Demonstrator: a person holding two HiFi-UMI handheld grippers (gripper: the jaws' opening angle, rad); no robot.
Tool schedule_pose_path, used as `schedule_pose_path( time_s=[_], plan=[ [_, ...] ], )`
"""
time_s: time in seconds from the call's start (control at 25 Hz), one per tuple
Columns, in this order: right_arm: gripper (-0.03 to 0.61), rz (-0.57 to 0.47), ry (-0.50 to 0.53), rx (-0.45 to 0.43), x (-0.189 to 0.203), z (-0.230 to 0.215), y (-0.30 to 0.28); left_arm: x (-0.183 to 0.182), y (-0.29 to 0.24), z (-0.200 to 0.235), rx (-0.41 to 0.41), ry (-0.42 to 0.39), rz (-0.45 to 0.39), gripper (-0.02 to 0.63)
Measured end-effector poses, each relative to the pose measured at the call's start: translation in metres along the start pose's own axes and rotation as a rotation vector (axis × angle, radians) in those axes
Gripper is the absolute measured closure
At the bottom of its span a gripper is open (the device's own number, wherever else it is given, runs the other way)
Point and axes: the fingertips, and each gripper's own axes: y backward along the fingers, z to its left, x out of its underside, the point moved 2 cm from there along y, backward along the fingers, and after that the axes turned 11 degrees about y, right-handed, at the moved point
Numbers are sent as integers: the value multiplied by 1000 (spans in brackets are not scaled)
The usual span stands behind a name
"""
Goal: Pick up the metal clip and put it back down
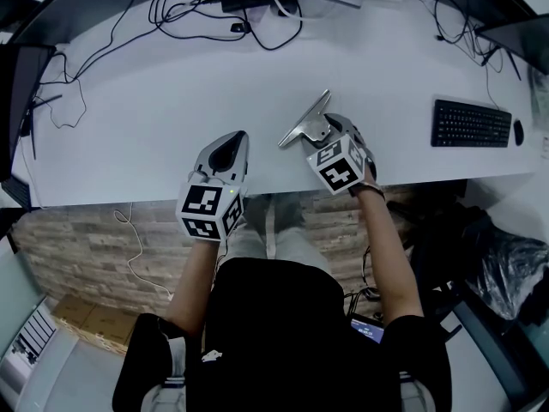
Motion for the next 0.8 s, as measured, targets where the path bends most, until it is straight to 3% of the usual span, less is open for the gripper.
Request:
schedule_pose_path(
  time_s=[0.48,0.8],
  plan=[
    [296,-50,-21,-9,-10,-1,25,-18,8,-18,32,-27,-33,603],
    [296,-142,-62,96,-34,-19,68,-43,25,-30,33,-57,-84,603]
  ],
)
